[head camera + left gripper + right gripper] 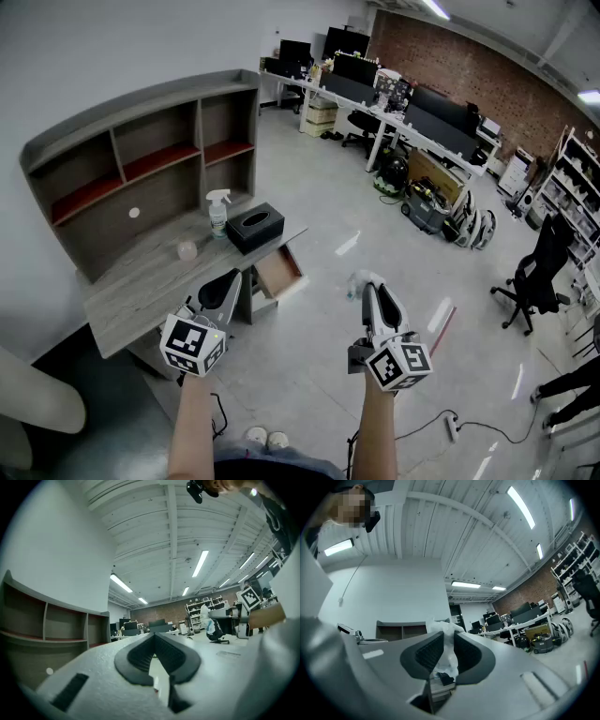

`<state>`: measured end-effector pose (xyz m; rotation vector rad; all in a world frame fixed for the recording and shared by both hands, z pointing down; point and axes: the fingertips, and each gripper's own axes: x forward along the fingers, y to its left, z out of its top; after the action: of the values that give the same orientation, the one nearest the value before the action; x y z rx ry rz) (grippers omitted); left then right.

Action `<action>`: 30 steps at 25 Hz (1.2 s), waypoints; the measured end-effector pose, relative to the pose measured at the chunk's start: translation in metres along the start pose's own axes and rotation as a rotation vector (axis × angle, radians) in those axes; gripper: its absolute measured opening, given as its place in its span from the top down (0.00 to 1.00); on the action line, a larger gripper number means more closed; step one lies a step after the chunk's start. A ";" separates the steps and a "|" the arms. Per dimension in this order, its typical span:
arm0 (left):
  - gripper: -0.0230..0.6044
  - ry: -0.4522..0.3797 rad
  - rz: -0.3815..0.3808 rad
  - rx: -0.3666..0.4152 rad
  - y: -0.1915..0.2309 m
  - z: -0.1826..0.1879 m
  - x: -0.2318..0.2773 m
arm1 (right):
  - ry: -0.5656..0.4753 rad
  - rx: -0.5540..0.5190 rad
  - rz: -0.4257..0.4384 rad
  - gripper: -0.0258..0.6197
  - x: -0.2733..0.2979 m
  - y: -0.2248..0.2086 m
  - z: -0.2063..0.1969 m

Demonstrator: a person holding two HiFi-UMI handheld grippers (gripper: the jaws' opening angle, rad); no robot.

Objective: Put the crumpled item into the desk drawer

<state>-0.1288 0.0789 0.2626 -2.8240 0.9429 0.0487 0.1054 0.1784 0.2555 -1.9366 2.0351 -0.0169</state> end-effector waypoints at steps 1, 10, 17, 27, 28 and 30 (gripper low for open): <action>0.96 0.000 0.001 -0.001 0.001 -0.001 0.000 | 0.001 0.000 0.000 0.84 0.001 0.000 -0.001; 0.96 0.005 -0.001 -0.013 0.009 -0.009 0.004 | 0.005 0.004 -0.002 0.84 0.007 -0.001 -0.007; 0.96 0.003 0.002 -0.025 0.027 -0.016 0.008 | -0.020 0.059 -0.017 0.83 0.020 -0.005 -0.009; 0.96 0.012 -0.019 -0.039 0.050 -0.033 0.020 | -0.009 0.049 -0.039 0.82 0.038 -0.003 -0.027; 0.96 0.019 -0.019 -0.043 0.053 -0.037 0.023 | -0.006 0.054 -0.044 0.82 0.042 -0.007 -0.029; 0.96 0.027 -0.016 -0.053 0.059 -0.047 0.032 | -0.004 0.063 -0.048 0.82 0.052 -0.015 -0.036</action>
<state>-0.1399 0.0057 0.2983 -2.8877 0.9387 0.0339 0.1097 0.1193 0.2810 -1.9445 1.9611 -0.0876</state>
